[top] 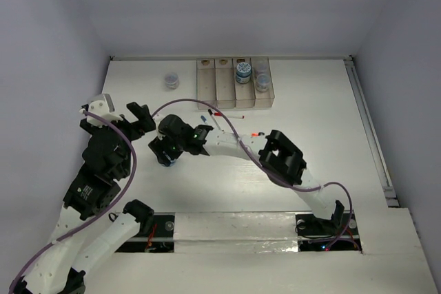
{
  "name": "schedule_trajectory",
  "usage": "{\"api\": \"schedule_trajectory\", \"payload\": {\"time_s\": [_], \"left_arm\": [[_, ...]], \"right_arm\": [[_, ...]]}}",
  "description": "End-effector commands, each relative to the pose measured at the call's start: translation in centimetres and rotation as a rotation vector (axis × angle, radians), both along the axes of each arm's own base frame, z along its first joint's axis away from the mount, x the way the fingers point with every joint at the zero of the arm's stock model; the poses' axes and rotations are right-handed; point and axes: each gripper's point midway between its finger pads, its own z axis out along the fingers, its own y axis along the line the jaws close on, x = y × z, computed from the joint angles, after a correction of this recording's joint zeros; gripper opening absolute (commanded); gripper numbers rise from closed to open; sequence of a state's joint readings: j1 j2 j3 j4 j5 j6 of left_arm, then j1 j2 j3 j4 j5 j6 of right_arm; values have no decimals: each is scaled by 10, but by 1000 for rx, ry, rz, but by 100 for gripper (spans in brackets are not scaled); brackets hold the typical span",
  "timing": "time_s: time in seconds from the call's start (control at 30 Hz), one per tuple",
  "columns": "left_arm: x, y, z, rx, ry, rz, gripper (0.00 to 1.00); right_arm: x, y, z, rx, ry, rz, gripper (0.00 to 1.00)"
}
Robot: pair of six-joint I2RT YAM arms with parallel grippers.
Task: Sort the stationery into containers
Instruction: Pick up the stationery from the center of the board, then place the stationery in the storage box.
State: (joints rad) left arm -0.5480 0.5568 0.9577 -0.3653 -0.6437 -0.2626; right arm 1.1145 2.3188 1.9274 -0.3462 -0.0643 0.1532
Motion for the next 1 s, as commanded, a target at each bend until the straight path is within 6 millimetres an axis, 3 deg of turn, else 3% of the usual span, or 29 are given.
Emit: {"api": "schedule_trajectory", "payload": {"time_s": [0.0,0.07,0.1,0.17,0.23,0.27,0.3,0.33,0.37,0.4,0.43,0.53,0.67,0.73,0.8,0.83,0.87,0.97], "left_arm": [[4,-3,12,-18,-34,-7,99],[7,-6,10,-17,-27,-13,99],[7,-7,11,-20,-28,-16,99],[11,-13,10,-25,-21,-37,99],[16,-21,7,-26,-9,-59,99],[19,-24,4,-25,0,-68,99],[22,-28,1,-26,11,-78,99],[28,-36,-6,-18,39,-98,99],[31,-40,-7,-29,40,-108,99],[35,-45,-12,-28,54,-119,99],[40,-52,-19,-25,73,-140,99],[51,-63,-26,-33,92,-165,99],[61,-75,-29,-34,119,-192,99],[68,-79,-31,-32,129,-194,99],[72,-82,-29,-31,135,-193,99],[77,-86,-35,-23,156,-195,99],[79,-87,-36,-20,164,-196,99],[88,-89,-38,-18,179,-189,99]], "right_arm": [[19,12,59,142,-112,-83,62],[25,8,86,181,-159,-115,56],[27,5,91,185,-175,-125,56],[40,-10,123,222,-225,-170,55],[66,-43,152,249,-275,-253,55],[77,-57,160,254,-285,-281,55],[104,-84,167,258,-297,-347,55],[115,-104,161,241,-292,-381,55],[125,-123,176,266,-295,-418,55],[136,-139,178,265,-291,-449,55],[158,-167,179,256,-295,-509,55],[190,-216,176,219,-307,-604,55],[222,-263,170,147,-360,-701,55],[235,-274,172,163,-353,-715,55],[251,-286,161,160,-330,-736,55],[258,-289,166,170,-335,-742,55],[264,-289,154,162,-313,-737,55],[274,-289,150,167,-297,-723,56]]}}
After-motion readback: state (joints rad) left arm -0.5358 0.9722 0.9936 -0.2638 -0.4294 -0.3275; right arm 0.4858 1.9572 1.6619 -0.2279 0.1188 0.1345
